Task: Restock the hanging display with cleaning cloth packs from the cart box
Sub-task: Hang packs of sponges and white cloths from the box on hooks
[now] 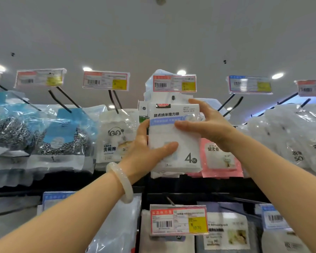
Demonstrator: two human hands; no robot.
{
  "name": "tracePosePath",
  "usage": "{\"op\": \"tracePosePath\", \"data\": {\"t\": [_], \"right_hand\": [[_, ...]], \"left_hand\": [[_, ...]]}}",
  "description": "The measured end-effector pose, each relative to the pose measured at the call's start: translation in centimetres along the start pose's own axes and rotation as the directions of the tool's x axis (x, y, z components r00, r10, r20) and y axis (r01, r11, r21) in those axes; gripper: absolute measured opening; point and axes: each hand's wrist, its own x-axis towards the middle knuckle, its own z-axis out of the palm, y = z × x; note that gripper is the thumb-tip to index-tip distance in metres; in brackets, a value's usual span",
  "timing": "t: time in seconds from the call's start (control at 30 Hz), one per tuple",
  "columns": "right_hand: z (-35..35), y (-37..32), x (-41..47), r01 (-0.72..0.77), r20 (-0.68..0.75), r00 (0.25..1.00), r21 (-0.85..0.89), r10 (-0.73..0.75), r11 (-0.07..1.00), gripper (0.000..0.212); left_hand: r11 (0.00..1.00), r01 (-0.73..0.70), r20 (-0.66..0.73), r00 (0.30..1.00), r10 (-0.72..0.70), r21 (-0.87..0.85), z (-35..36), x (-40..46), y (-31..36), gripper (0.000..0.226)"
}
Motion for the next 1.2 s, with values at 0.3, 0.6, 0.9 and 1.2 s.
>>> {"op": "tracePosePath", "data": {"t": [0.3, 0.6, 0.9, 1.2], "right_hand": [[1.6, 3.5, 1.5, -0.17, 0.044, 0.983, -0.166, 0.18, 0.971, 0.099], [4.8, 6.7, -0.2, 0.007, 0.112, 0.972, -0.893, 0.208, 0.449, 0.058], [3.6, -0.8, -8.1, 0.111, 0.239, 0.957, -0.825, 0.163, 0.555, 0.062], [13.9, -4.9, -19.9, 0.34, 0.561, 0.823, -0.607, 0.084, 0.718, 0.074]], "left_hand": [[0.95, 0.121, 0.006, 0.992, -0.129, 0.287, 0.1, 0.6, -2.5, 0.103], [0.696, 0.193, 0.019, 0.959, -0.284, 0.692, 0.9, 0.6, -2.9, 0.065], [0.657, 0.181, -0.063, 0.978, -0.199, 0.732, 0.8, -6.2, 3.8, 0.062], [-0.043, 0.289, -0.281, 0.871, -0.402, 0.956, -3.8, -22.4, 8.2, 0.084]]}}
